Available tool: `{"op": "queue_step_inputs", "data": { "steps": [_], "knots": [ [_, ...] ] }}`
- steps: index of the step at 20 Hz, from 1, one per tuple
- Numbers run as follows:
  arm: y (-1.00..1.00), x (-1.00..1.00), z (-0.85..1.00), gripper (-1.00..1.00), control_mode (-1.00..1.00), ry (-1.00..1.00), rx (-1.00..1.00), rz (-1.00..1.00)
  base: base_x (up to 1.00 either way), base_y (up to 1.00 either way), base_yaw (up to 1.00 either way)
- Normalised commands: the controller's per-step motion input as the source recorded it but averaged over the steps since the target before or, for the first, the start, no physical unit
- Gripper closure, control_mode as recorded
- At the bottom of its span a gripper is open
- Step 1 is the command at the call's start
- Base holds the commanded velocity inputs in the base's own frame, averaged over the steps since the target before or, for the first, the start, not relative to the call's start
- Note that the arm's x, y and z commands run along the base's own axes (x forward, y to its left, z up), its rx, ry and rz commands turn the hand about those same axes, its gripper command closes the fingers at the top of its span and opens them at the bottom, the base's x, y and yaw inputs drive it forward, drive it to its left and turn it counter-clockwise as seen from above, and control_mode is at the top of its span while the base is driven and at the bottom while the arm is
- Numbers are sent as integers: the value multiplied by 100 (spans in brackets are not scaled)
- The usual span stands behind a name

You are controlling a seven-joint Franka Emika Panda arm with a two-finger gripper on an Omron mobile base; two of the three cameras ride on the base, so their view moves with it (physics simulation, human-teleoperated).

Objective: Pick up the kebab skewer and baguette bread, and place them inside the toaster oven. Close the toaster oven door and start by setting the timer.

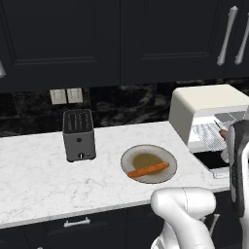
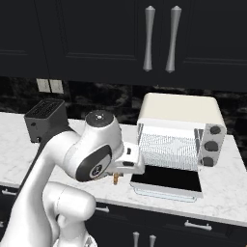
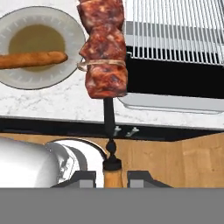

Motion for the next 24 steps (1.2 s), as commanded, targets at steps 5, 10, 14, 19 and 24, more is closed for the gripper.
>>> {"op": "queue_step_inputs", "data": {
  "steps": [5, 10, 14, 19, 24],
  "knots": [
    [-29, -20, 16, 100, -100, 2, 19, -38, 0, 0, 0],
    [-2, 39, 2, 100, -100, -1, 18, -34, 0, 0, 0],
    [0, 70, -12, 100, -100, -5, 9, -34, 0, 0, 0],
    [-6, 42, -42, 100, -100, -10, 2, -42, 0, 0, 0],
    [-3, 26, -19, 100, -100, -21, 10, -32, 0, 0, 0]
  ]
}}
